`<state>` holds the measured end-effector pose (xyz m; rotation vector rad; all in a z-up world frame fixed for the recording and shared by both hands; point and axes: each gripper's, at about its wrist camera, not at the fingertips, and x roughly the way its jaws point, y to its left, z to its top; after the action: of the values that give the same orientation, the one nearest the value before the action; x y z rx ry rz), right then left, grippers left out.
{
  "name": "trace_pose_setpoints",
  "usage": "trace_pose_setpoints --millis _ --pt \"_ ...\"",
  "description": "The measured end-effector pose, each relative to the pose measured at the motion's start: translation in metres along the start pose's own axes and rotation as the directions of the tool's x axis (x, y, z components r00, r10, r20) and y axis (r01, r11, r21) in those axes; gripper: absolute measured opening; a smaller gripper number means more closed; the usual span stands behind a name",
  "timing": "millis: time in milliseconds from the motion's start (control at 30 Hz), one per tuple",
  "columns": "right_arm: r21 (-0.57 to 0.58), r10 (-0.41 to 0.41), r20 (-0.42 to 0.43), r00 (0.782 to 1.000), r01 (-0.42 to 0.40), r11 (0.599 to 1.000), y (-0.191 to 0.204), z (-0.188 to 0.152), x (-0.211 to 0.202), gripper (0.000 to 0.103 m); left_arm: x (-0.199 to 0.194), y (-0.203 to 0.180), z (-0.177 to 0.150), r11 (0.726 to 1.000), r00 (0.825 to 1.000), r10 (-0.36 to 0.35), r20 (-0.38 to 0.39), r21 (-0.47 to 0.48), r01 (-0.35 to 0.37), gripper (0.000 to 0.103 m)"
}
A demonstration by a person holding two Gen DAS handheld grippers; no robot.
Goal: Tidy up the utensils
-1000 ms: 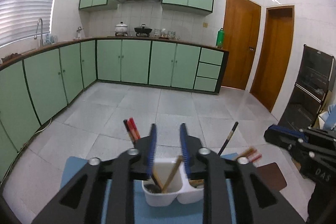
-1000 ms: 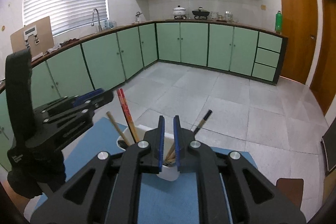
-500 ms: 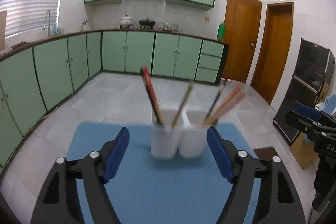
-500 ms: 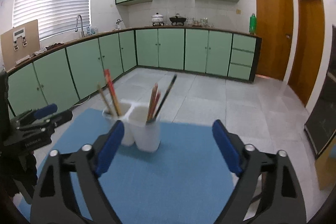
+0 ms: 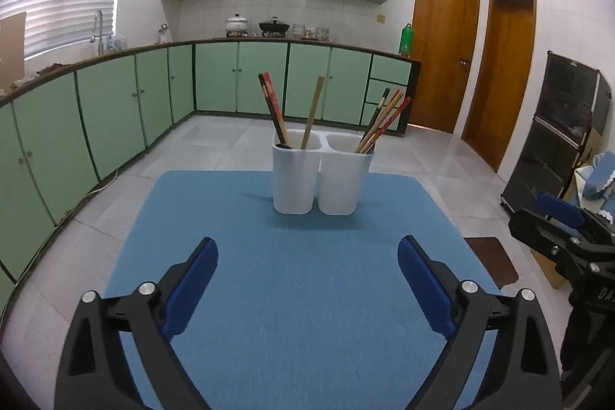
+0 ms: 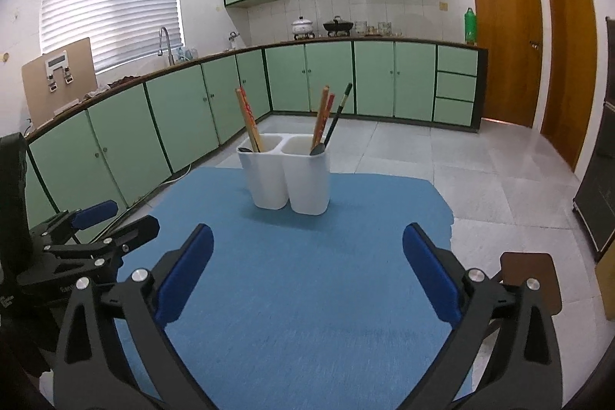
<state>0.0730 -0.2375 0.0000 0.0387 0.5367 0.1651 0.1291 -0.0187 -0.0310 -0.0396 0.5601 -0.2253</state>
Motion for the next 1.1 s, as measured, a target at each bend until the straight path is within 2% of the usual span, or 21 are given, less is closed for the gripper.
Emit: trace_pose_setpoints --millis 500,1100 --pt "-0.018 0.015 0.073 0.997 -0.014 1.000 0.017 0.006 -0.044 0.098 -0.061 -0.015 0.008 0.999 0.993 0.000 0.115 0.044 -0.005 0.097" --pt "-0.047 0.011 0.090 0.996 -0.007 0.999 0.031 0.001 -0.057 0.098 -0.077 -0.019 0.005 0.999 0.989 0.008 0.147 0.047 -0.016 0.097"
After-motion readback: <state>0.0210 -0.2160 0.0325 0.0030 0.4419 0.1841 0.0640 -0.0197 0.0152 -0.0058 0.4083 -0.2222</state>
